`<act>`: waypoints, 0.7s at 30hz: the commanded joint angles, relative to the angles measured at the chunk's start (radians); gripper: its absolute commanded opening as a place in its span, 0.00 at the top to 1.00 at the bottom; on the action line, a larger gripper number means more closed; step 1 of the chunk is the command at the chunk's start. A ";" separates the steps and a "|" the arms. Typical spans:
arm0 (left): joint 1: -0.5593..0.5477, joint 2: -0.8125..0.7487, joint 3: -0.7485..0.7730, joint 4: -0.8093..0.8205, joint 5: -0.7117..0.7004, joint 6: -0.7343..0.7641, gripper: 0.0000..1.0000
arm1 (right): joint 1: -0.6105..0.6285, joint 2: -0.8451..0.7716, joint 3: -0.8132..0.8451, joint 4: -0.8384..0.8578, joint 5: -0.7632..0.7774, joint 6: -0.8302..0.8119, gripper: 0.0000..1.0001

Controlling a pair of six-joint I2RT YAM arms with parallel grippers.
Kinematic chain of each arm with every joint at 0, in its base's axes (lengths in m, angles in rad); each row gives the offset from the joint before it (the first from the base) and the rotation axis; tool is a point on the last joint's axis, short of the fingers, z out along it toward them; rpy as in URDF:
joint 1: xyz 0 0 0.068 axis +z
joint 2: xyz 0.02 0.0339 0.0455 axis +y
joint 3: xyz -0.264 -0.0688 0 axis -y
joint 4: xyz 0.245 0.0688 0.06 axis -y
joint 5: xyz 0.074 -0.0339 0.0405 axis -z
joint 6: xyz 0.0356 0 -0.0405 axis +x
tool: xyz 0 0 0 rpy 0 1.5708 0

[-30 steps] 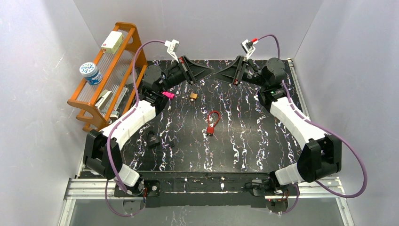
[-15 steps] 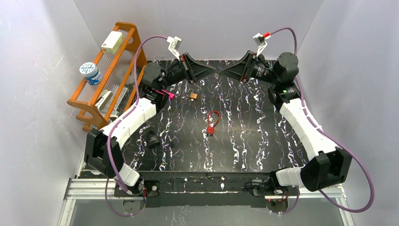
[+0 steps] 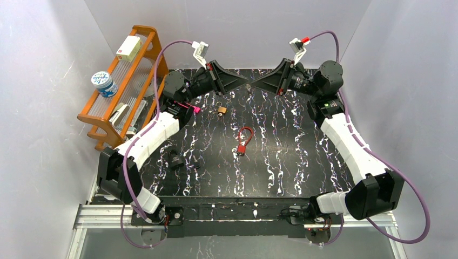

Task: Unlock with the key

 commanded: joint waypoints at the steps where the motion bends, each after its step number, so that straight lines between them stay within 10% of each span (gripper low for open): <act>1: -0.005 -0.004 0.051 0.036 0.004 -0.008 1.00 | 0.005 0.009 0.007 0.062 -0.013 0.017 0.67; 21: -0.016 0.025 0.072 0.058 0.000 0.000 1.00 | 0.011 0.049 0.016 0.093 -0.022 0.056 0.77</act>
